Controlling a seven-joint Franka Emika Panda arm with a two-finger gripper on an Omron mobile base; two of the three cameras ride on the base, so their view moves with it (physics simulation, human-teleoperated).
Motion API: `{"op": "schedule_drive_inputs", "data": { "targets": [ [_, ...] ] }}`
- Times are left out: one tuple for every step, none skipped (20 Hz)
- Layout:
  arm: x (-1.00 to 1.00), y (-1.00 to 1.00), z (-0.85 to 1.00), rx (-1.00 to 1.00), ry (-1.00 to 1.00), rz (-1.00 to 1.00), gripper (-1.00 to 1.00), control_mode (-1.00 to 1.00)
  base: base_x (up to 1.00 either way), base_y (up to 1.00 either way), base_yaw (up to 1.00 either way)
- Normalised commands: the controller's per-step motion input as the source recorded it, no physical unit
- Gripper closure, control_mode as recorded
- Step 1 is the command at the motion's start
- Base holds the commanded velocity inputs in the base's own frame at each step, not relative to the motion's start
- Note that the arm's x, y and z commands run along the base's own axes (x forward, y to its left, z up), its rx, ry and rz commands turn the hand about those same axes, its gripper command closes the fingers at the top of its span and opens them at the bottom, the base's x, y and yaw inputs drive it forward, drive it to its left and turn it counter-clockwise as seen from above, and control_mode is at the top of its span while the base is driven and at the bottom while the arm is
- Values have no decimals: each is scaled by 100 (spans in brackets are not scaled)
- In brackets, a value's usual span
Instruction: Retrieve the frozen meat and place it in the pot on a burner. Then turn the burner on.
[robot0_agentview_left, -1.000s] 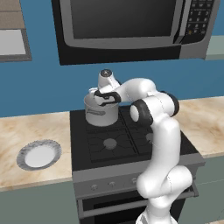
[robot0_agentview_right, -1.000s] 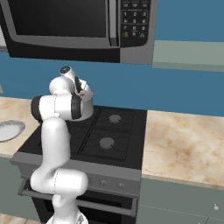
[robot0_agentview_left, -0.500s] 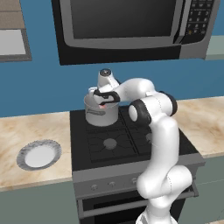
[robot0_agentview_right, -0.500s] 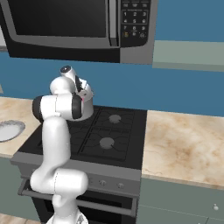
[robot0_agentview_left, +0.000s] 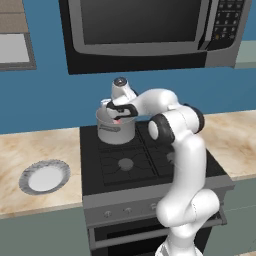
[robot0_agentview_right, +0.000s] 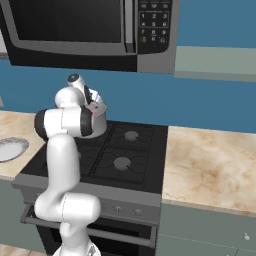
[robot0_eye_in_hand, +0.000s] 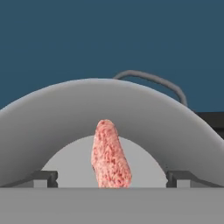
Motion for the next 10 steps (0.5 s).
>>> {"op": "schedule_drive_inputs", "data": {
  "targets": [
    [-43,0,20,0,-7,0,-100,-100,0,0,0],
    [-47,0,26,0,-10,0,-100,-100,0,0,0],
    [-50,0,31,0,-13,0,-100,-100,0,0,0],
    [-49,0,34,0,-12,0,-100,-100,0,0,0],
    [-46,0,29,0,-12,0,-100,-100,0,0,0],
    [-47,0,22,0,-13,0,-100,-100,0,0,0],
    [-48,0,19,0,-15,0,-100,-100,0,0,0],
    [-49,0,17,0,-15,0,-100,-100,0,0,0],
    [-49,0,10,0,-15,0,-100,-100,0,0,0],
    [-46,0,1,0,-13,0,-100,-100,0,0,0]
  ]
}}
